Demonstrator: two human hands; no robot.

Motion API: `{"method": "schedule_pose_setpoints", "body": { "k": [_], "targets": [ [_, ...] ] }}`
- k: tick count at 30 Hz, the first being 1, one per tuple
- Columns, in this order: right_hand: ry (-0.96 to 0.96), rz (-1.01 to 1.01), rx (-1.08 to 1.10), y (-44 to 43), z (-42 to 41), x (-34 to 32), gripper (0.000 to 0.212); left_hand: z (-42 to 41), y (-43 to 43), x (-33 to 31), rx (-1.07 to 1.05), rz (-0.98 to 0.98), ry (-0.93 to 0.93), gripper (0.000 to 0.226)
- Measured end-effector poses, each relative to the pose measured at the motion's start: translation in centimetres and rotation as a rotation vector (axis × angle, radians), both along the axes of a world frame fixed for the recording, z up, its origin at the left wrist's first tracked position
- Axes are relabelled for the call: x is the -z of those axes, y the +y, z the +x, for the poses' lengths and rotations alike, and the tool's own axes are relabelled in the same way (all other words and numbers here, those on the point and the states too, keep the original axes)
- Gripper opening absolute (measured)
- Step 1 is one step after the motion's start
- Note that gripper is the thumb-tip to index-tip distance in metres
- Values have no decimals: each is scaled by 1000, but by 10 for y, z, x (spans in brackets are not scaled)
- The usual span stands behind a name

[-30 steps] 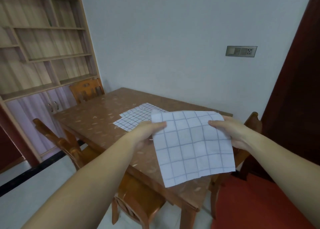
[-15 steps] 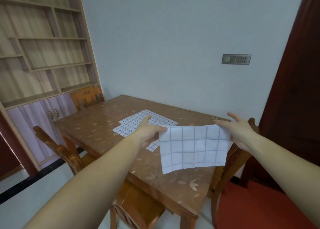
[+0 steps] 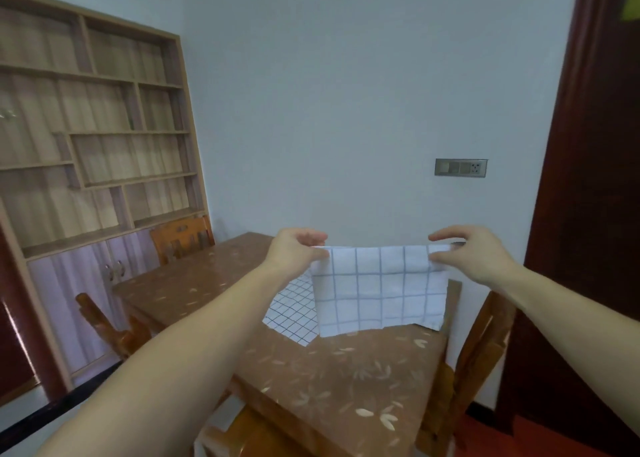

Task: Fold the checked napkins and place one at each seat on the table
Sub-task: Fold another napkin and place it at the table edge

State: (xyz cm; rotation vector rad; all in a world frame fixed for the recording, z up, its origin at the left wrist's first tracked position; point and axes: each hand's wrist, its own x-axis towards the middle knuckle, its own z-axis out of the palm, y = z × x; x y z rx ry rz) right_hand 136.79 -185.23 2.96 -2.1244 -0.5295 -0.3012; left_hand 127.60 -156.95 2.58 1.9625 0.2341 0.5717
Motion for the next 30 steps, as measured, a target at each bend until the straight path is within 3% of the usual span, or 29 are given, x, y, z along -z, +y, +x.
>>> {"method": "schedule_pose_setpoints", "body": {
  "k": [4,10,12,15,18,20,23,25,30],
  "targets": [
    [-157,-236,38,-2,-1,-3,19,-4,2,-7,-26,277,25,26],
    [-236,-288,24,-4,-7,-2,8,-13,5,-9,-42,561,14,11],
    [-169,-322,-15,-9,-9,-2,7,-15,7,-9,-11,499,32,8],
    [-52,-544,-45,-14,-10,2,9,-18,6,-9,108,218,37,12],
    [19,-789,-112,-3,-18,7,19,-21,-5,-12,195,82,-6,41],
    [53,-708,-241,15,-29,8,20,-22,-16,-14,219,141,-8,44],
    [114,-336,-379,47,-49,0,22,-20,-28,-17,281,207,1,28],
    [130,-166,-419,61,-59,-8,28,-17,-31,-17,300,245,-21,29],
    [196,23,-491,76,-71,-15,36,-16,-29,-13,266,349,-86,24]
  ]
}}
